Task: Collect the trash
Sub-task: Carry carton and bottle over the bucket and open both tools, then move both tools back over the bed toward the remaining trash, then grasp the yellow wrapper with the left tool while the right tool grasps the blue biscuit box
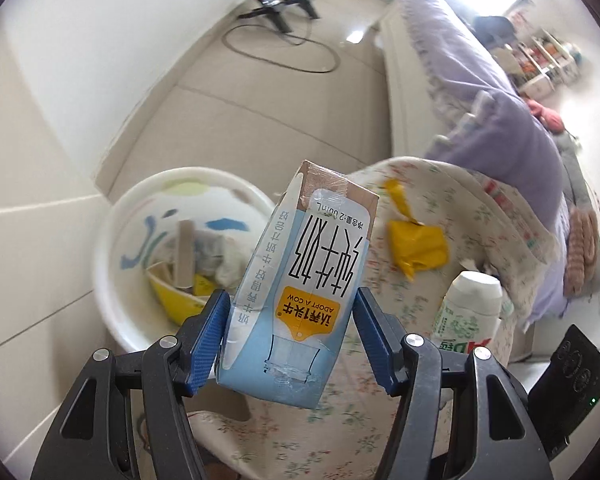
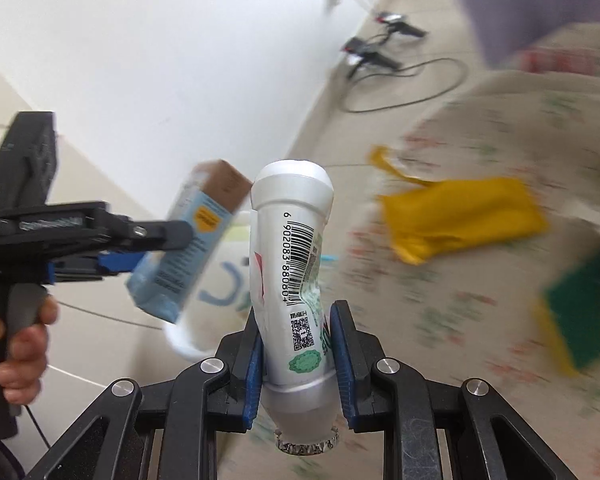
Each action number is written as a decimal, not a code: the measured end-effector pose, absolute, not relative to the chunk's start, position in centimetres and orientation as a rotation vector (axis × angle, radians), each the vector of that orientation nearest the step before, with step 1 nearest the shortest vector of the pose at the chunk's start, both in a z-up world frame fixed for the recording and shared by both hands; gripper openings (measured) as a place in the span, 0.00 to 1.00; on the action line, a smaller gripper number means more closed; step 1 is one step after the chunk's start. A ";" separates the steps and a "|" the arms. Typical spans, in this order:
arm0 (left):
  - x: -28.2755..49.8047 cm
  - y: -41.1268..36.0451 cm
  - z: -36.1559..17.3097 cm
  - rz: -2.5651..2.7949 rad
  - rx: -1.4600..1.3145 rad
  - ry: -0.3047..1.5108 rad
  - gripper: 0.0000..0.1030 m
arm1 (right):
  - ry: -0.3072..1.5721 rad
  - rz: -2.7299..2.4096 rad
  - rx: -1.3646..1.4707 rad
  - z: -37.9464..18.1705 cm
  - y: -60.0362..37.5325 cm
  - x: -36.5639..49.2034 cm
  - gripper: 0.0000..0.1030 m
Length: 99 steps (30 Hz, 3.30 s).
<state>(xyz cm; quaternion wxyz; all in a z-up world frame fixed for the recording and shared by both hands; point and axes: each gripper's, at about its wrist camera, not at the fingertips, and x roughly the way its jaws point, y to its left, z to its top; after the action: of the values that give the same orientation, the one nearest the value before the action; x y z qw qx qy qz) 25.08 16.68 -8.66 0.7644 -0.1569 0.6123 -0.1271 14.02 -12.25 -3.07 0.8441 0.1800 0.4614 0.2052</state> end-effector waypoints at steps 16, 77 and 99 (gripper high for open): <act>27.1 20.7 -13.5 -0.121 -0.438 1.377 0.65 | 1.096 0.560 0.330 -8.0 -0.4 20.9 0.27; 22.9 -5.7 -6.3 -0.509 0.082 1.214 0.68 | 1.139 -0.036 0.075 3.4 -31.9 15.0 0.72; 27.7 -9.4 -13.4 -0.432 0.297 1.274 0.35 | 1.345 -0.144 0.842 -9.7 -38.6 16.5 0.73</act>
<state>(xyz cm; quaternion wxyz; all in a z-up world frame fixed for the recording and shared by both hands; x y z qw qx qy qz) 27.73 -9.40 -13.37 0.7719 0.1369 0.5880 -0.1992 16.49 -38.65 -9.69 0.6992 0.3779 0.6034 -0.0644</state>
